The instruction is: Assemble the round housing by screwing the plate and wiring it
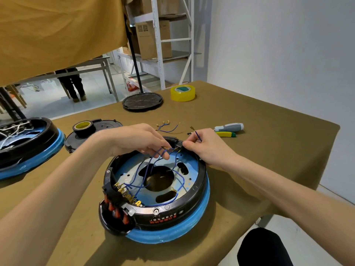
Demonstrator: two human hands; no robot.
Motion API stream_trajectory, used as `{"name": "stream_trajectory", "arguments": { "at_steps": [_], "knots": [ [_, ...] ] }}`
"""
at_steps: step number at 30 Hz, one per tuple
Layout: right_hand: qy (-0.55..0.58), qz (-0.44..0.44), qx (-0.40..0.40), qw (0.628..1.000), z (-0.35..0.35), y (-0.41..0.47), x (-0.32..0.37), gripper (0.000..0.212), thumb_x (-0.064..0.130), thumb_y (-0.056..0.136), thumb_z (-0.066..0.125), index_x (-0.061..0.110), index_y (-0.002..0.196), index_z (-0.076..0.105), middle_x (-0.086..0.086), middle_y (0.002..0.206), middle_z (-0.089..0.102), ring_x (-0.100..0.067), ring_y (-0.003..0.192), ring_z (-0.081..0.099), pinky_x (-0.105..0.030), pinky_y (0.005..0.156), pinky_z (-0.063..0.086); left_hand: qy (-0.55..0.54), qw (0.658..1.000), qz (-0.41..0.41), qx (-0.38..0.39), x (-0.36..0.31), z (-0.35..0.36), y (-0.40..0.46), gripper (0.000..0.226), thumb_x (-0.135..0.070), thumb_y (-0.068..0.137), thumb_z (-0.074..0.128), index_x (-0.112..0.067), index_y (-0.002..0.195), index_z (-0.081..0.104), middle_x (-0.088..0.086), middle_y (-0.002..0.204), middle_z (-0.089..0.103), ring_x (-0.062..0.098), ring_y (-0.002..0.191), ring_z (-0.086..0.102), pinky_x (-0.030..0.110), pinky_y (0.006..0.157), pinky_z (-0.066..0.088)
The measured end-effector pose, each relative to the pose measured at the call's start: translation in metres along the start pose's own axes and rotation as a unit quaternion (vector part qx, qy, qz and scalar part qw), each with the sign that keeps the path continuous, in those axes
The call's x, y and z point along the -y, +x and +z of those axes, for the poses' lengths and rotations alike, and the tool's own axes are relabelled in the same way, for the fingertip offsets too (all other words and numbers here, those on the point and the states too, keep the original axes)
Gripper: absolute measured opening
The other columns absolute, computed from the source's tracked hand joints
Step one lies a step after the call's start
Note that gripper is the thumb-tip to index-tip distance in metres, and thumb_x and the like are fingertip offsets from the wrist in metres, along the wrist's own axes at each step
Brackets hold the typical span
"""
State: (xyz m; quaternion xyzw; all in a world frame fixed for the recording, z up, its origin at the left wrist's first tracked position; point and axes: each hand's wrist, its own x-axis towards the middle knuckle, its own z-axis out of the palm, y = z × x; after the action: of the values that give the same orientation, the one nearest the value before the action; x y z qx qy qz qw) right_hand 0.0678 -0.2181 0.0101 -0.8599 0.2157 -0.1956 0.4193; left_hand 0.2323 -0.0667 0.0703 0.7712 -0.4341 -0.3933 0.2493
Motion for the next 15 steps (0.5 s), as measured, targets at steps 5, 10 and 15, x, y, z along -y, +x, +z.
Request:
{"name": "stream_trajectory", "arguments": {
  "at_steps": [5,10,15],
  "knots": [
    [-0.011,-0.011,-0.001,1.000,0.001,0.000,0.000,0.020,0.026,0.098,0.068,0.014,0.082,0.071,0.013,0.048,0.048,0.001,0.043,0.044,-0.015,0.049,0.031,0.011,0.998,0.054,-0.028,0.007,0.012,-0.017,0.028,-0.016,0.108,0.046,-0.025,0.119,0.070,-0.005,0.099,0.079,0.002,0.072,0.063,0.015,0.068,0.053],
    [-0.008,-0.010,0.003,1.000,0.000,-0.002,-0.001,0.021,0.026,0.099,0.067,0.016,0.080,0.067,0.019,0.039,0.047,0.001,0.043,0.045,-0.013,0.047,0.034,0.022,0.978,0.140,-0.156,0.016,0.026,-0.023,0.018,-0.030,0.107,0.049,-0.026,0.111,0.066,-0.008,0.086,0.074,0.005,0.062,0.057,0.019,0.062,0.050],
    [-0.005,-0.014,0.000,1.000,0.001,-0.003,-0.001,0.021,0.025,0.099,0.066,0.017,0.079,0.066,0.021,0.039,0.047,0.001,0.043,0.045,-0.012,0.048,0.035,0.080,0.947,0.173,-0.260,0.032,0.035,-0.022,0.025,-0.009,0.103,0.054,-0.032,0.094,0.059,-0.009,0.090,0.067,0.007,0.067,0.061,0.027,0.060,0.052]
  ]
}}
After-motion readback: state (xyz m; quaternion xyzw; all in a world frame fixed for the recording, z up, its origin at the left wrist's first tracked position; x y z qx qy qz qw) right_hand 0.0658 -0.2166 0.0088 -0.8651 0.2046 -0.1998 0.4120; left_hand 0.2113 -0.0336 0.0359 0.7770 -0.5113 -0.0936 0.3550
